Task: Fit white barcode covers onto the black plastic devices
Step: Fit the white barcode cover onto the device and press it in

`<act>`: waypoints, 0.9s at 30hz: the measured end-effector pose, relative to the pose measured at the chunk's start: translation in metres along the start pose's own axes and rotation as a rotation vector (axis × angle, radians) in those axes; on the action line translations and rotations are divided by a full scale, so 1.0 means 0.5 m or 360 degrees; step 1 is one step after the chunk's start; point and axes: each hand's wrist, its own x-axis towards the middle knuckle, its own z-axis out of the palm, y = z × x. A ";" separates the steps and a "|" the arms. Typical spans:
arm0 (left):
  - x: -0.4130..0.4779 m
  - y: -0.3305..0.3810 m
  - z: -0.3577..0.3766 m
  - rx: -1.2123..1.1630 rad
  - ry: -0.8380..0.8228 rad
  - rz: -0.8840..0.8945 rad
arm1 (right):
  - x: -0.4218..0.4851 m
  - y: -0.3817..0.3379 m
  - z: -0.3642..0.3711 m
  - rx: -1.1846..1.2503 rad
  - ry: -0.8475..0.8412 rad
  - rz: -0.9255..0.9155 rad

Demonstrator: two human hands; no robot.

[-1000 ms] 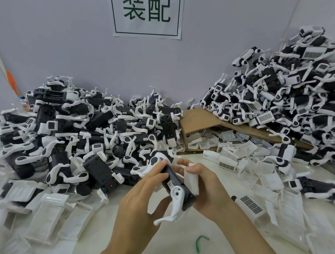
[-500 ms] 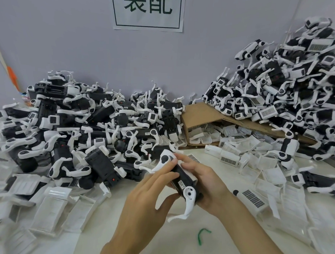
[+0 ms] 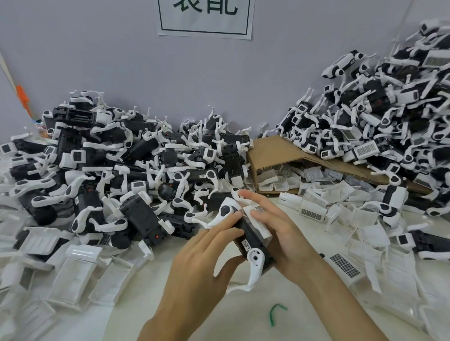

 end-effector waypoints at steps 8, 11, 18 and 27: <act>-0.002 -0.005 0.000 0.0047 0.0038 0.0030 | -0.005 0.008 0.015 -0.0172 -0.0065 -0.0024; -0.003 -0.004 0.000 0.0052 0.0027 0.0025 | -0.004 0.011 0.013 -0.0247 -0.0068 -0.0044; 0.000 -0.010 -0.010 0.0128 -0.0086 -0.0086 | -0.002 0.025 0.015 -0.0425 -0.0090 -0.0117; 0.000 -0.004 -0.009 0.0274 -0.0154 0.0133 | -0.005 0.022 0.018 -0.0263 -0.0156 0.0084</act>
